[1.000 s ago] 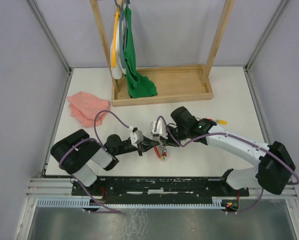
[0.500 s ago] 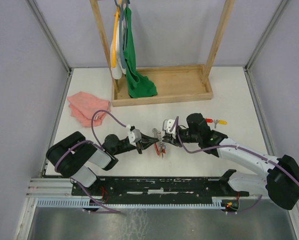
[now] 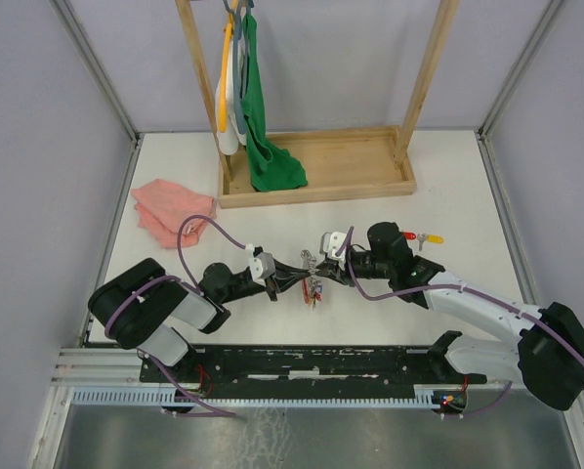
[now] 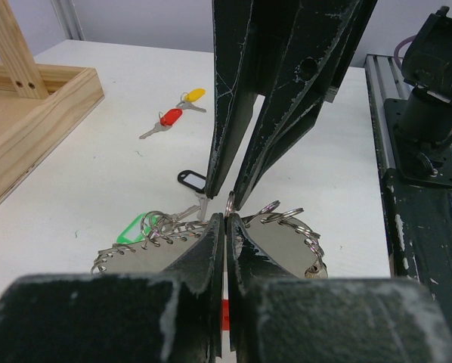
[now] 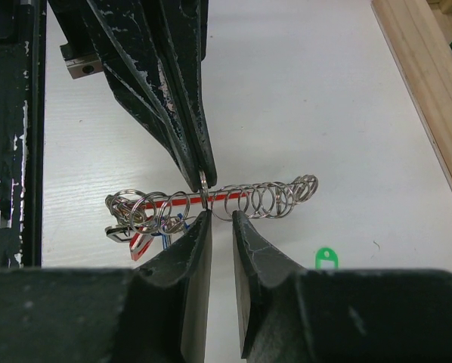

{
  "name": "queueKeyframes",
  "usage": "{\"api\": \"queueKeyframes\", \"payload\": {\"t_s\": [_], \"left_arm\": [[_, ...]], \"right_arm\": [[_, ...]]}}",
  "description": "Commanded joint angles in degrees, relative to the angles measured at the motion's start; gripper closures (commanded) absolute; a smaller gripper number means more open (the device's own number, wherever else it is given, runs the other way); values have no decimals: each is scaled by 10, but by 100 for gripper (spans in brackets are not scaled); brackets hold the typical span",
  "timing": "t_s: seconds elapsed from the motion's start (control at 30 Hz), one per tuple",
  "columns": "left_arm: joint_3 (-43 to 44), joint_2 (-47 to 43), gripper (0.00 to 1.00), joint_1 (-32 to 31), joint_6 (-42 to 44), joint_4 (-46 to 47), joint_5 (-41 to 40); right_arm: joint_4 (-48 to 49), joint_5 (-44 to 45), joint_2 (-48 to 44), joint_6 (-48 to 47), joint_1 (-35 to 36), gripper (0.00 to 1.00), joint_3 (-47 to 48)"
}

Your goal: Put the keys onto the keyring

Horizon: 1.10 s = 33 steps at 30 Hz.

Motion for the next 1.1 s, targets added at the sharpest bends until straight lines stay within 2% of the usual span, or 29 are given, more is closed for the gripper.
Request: {"api": "queueKeyframes", "payload": {"t_s": [0.0, 0.93, 1.07], "left_arm": [[3, -10, 97, 2, 8, 115, -22], [-12, -25, 97, 1, 14, 116, -33], [-10, -26, 97, 1, 10, 115, -23]], "right_arm": [[6, -31, 5, -1, 1, 75, 19], [-12, -44, 30, -3, 1, 70, 30], [20, -44, 23, 13, 1, 70, 24]]}}
